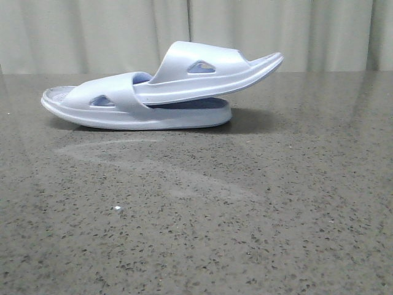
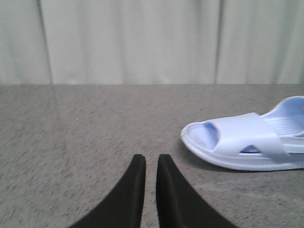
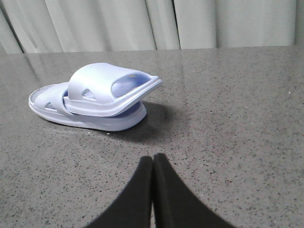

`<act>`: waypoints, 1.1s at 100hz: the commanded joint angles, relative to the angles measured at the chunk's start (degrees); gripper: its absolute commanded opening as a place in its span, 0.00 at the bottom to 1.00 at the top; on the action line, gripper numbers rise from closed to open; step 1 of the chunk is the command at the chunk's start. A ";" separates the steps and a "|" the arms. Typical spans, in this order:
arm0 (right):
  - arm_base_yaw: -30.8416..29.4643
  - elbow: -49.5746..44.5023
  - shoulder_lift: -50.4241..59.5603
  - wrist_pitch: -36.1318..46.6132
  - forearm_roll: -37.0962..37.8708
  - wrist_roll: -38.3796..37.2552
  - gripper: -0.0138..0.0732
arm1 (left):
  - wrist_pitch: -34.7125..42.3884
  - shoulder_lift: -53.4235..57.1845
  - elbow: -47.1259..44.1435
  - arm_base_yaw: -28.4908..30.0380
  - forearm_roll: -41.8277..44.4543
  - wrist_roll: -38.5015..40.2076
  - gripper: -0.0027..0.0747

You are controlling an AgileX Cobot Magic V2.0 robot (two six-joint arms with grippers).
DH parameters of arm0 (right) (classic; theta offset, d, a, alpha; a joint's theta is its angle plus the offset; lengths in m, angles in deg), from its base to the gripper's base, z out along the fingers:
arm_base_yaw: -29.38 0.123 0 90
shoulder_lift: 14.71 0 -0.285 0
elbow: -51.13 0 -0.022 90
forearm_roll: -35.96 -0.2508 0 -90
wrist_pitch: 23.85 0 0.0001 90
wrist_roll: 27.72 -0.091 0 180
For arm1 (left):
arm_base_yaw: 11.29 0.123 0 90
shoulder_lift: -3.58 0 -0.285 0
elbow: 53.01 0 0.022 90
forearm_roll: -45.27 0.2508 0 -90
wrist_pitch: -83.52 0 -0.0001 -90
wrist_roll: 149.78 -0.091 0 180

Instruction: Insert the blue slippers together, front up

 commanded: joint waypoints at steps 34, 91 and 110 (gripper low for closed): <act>0.21 1.55 -0.16 0.16 -2.84 0.42 0.07 | 18.54 12.61 -12.32 -0.04 48.92 50.23 0.05; 0.21 1.55 -0.28 0.16 -2.93 0.42 0.07 | 8.68 15.44 -14.98 -0.04 48.92 49.87 0.05; 0.21 1.55 -0.28 0.16 -2.93 0.42 0.07 | 8.68 15.44 -14.98 -0.04 48.92 49.87 0.06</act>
